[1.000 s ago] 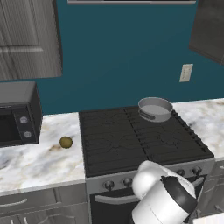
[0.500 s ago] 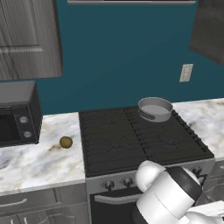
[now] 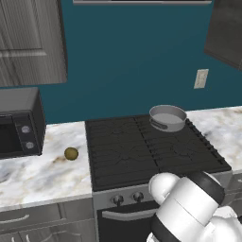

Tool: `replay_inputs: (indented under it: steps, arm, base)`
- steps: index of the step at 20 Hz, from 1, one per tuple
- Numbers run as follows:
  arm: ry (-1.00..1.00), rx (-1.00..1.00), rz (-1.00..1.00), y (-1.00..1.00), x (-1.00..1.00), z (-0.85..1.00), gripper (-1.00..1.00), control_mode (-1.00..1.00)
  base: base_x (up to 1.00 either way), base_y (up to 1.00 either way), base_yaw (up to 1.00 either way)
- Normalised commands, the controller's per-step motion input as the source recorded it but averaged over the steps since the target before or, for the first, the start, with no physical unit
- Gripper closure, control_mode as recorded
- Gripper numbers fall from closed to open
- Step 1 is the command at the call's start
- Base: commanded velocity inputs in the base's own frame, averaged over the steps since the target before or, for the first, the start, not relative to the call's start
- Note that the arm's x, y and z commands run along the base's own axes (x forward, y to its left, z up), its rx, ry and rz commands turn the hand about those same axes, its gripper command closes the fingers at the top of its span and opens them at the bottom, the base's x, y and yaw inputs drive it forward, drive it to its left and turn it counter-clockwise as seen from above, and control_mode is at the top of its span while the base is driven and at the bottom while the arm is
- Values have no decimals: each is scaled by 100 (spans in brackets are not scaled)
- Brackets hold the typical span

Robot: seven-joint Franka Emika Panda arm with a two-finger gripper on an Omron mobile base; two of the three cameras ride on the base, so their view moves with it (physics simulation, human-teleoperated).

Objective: Turn on the burner for the pot on the stove. Wait thirty seconds for the pot to heat up. Then add the potato to the pot.

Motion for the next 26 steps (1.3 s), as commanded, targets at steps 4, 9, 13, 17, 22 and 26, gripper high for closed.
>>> replay_inputs:
  steps: [4, 9, 13, 17, 22, 26]
  arm:
    - [-5, 0, 0, -7, 27, -19, -100, -100]
    - [-14, 0, 0, -15, 16, -19, -100, -100]
    - [-10, 0, 0, -40, 16, -19, -100, -100]
    - [-1, 2, 1, -52, 18, -13, -100, -100]
    - [0, 0, 6, -17, 11, -18, -100, -100]
    - [-1, 0, 3, 0, 0, -22, -100, -100]
  base:
    - [0, 0, 0]
    - [0, 0, 0]
    - [0, 0, 0]
    - [0, 0, 0]
    - [0, 0, 0]
    - [0, 0, 0]
